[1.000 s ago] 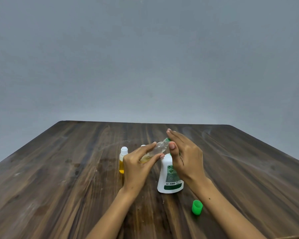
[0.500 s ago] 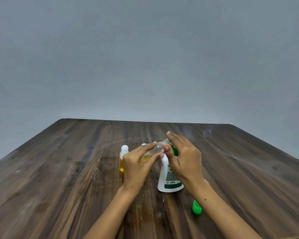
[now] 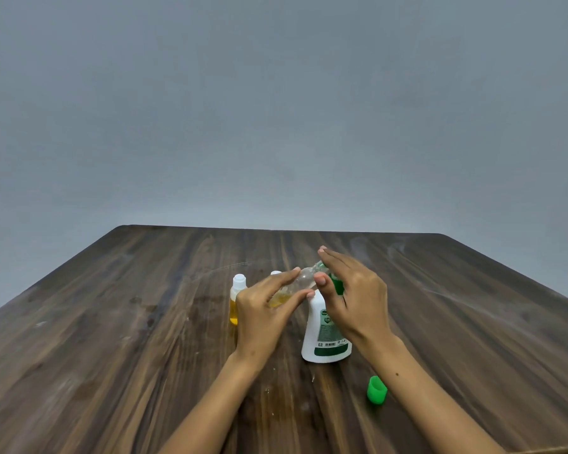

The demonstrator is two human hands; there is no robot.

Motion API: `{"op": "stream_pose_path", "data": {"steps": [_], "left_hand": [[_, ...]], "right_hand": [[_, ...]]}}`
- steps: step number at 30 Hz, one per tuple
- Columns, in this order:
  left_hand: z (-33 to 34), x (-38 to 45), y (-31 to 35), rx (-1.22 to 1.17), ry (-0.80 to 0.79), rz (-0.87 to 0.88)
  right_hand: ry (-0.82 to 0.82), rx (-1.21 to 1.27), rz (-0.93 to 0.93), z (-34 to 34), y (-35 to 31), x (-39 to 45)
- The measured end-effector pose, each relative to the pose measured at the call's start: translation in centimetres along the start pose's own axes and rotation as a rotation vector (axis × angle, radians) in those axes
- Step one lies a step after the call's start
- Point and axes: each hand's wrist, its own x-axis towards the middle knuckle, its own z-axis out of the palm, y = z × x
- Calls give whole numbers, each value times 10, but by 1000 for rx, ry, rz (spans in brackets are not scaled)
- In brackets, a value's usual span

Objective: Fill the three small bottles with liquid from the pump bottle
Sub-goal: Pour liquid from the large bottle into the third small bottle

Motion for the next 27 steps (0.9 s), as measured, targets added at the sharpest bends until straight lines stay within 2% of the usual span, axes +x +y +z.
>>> {"op": "stream_pose_path", "data": {"steps": [27], "left_hand": [[2, 0, 3, -11, 10, -10]], "right_hand": [[13, 15, 4, -3, -1, 1]]}}
